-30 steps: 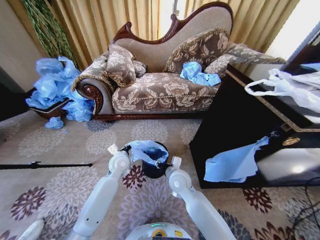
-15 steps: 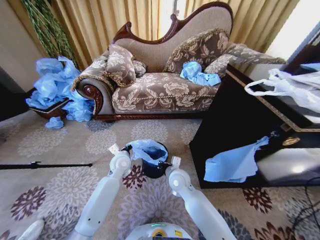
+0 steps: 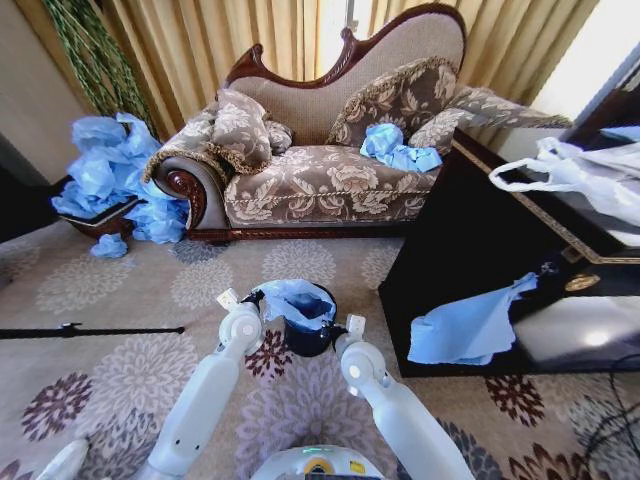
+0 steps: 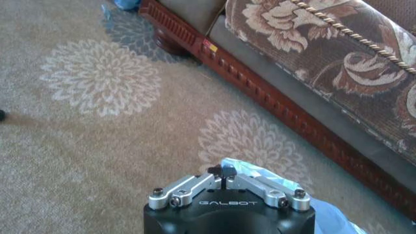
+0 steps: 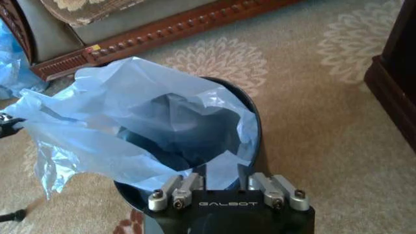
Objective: Place a garbage bag over the trash bin.
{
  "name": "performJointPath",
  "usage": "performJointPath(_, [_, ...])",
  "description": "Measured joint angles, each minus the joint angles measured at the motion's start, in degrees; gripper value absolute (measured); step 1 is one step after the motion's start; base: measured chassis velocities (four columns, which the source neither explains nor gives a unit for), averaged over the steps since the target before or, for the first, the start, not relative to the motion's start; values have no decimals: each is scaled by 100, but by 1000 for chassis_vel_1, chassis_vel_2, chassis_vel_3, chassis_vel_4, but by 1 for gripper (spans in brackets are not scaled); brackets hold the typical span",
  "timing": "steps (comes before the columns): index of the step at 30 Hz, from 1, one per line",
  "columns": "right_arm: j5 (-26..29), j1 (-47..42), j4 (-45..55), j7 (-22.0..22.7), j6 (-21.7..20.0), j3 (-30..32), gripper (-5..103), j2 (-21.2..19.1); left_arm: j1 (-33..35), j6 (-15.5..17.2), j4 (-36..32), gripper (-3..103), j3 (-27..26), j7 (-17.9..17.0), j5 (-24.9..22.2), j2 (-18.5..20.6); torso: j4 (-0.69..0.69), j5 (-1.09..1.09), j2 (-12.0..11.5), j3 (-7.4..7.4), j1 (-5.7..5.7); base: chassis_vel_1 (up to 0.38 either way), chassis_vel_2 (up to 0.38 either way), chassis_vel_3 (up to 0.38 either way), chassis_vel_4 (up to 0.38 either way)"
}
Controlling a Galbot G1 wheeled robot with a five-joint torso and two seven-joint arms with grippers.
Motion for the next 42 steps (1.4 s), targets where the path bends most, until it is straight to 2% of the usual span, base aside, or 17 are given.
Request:
performJointPath(3, [21,16,-30,0,2,0,30,21,-19,-1,23,0,8,2,1,-4,0,-1,0,0,0,0,0,0,0])
performJointPath(4, [51,29,-69,6,5,3,47,34,-47,-1,51,0,20,7,3,-11,0,0,0,0,0,0,0,0,0])
performJointPath(6, [58,31,-74,8,11,7,47,33,-60,-1,65,0,26,9,3,-14,0,0,0,0,0,0,0,0,0])
performJointPath(7, [73,31,-67,14,17,20,53,22,-76,-2,87,0,32,11,4,-17,0,0,0,0,0,0,0,0,0])
performJointPath(10, [127,19,1,62,17,49,53,-24,-91,-6,119,0,40,12,5,-20,0,-1,0,0,0,0,0,0,0])
performJointPath(11, [165,1,80,89,17,56,45,-66,-103,-12,148,0,43,16,10,-26,-1,0,0,0,0,0,0,0,0])
performJointPath(15, [201,-46,199,106,16,57,41,-121,-118,-31,200,0,44,29,35,-46,-1,-1,0,0,0,0,0,0,0])
performJointPath(22, [198,-56,64,100,23,11,37,79,-141,-45,265,0,56,49,53,-48,0,-1,0,0,0,0,0,0,0])
performJointPath(23, [202,-47,32,103,23,-4,32,123,-154,-46,283,0,59,53,54,-47,0,0,0,0,0,0,0,0,0])
performJointPath(29, [261,-84,57,147,16,-24,30,121,-173,-51,313,0,62,65,54,-51,0,-1,0,0,0,0,0,0,0])
performJointPath(35, [377,-197,315,239,7,-62,30,84,-187,-58,379,0,55,97,49,-39,-1,-1,0,0,0,0,0,0,0])
performJointPath(39, [303,-207,304,149,19,-89,30,102,-200,-59,423,0,53,114,46,-37,0,-1,0,0,0,0,0,0,0])
performJointPath(42, [-391,-120,148,-559,269,-193,43,-40,-237,-61,497,0,54,140,34,-33,-1,0,0,0,0,0,0,0,0])
